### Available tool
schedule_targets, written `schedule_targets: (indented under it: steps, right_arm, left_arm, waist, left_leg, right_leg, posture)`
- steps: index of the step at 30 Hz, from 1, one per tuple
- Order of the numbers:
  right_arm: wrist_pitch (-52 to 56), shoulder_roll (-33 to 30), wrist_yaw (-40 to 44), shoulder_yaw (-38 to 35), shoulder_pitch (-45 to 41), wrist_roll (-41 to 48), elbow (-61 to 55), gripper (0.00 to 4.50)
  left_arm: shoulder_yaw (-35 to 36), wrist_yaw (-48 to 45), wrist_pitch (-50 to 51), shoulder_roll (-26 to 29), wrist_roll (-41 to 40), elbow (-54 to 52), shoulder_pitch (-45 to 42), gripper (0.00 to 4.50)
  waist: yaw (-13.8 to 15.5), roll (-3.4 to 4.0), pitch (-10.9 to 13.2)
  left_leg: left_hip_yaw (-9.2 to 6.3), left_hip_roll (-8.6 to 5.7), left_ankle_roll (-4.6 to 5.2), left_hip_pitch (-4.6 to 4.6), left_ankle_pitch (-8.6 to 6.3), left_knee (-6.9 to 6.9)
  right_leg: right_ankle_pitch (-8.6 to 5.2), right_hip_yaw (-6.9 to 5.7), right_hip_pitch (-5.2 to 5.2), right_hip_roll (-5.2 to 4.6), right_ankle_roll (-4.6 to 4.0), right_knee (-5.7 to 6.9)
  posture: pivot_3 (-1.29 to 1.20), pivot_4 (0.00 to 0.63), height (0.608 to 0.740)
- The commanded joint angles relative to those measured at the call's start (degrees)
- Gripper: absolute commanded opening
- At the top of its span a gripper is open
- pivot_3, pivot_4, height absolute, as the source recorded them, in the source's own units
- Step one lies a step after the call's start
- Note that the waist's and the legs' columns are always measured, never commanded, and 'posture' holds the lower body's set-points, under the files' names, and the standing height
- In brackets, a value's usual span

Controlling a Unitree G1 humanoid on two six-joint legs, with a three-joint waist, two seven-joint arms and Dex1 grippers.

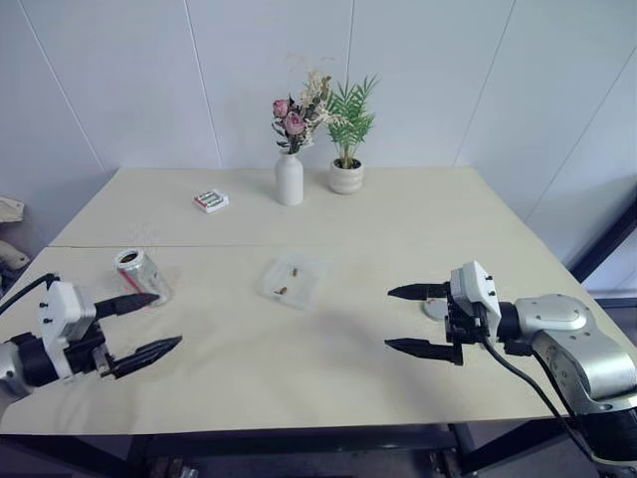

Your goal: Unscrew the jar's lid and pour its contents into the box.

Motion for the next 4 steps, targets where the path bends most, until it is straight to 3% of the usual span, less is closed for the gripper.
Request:
schedule_targets:
  steps: [1,4]
  right_arm:
    - [-0.01,-0.18,-1.86,-2.96,1.29,1.93,-3.16,4.50]
    - [0.37,0.15,-2.80,-2.67,1.20,2.39,-3.93,4.50]
  left_arm:
    - [1.00,0.39,-6.25,-1.39,3.33,0.91,0.37,4.44]
    - [0.70,1.21,-6.85,-2.62,3.22,-0.22,0.26,4.44]
  waist:
    - [0.06,0.00,0.00]
    - [0.16,0.00,0.00]
  left_leg:
    - [0.01,0.00,0.00,0.00,0.00,0.00]
    - [0.07,-0.02,0.03,-0.02,-0.02,-0.02]
  right_leg:
    - [0.00,0.01,0.01,-0.02,0.00,-0.02]
    - [0.00,0.04,0.01,-0.10,0.00,-0.05]
  posture:
    - [0.00,0.150,0.740]
    - [0.00,0.150,0.740]
